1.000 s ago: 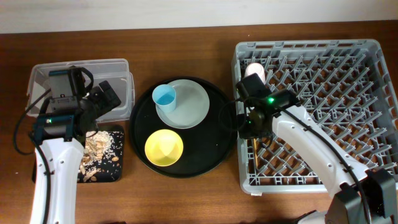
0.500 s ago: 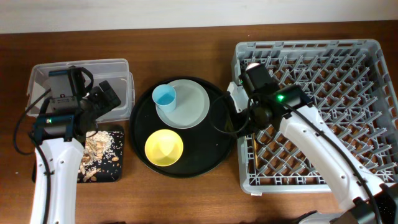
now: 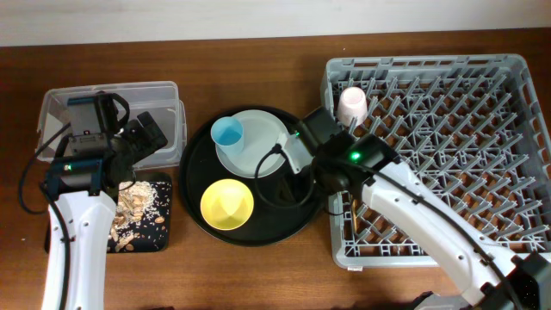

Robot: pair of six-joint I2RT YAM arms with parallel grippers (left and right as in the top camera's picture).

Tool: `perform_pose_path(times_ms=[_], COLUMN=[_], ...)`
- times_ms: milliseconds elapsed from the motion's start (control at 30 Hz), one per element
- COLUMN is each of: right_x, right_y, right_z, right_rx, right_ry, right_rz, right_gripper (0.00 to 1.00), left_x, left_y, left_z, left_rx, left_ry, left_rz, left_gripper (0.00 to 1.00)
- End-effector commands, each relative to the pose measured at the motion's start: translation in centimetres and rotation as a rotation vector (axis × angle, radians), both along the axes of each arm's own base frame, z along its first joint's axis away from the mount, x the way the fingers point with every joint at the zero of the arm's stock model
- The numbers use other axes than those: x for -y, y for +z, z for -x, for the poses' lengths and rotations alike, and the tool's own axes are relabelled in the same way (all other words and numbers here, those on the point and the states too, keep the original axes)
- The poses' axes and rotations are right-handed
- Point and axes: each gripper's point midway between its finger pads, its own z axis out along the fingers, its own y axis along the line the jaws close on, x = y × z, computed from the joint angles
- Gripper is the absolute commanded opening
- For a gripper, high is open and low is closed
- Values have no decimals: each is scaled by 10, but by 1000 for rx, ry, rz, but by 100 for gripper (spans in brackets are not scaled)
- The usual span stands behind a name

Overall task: Sort waste into correct bins and load items into the dishwasher rack
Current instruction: 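Reach the right gripper to the yellow bowl rim and grasp it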

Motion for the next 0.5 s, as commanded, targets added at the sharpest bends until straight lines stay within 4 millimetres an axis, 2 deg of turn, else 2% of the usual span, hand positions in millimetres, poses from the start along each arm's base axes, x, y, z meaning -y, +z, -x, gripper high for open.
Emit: perform_pose_path(times_ms=[0,467], right_x=[-5,1], right_y=[-6,-24], right_z=[8,17], right_rx=[28,-13], right_ry=[18,29], right_rz=[50,134], right_gripper=[27,27], left_x=[-1,-1], left_y=[7,7], left_z=[-2,-2], left_rx=[19,19], left_ry=[-3,-3], left_rz=[-2,-3], left_gripper=[99,99])
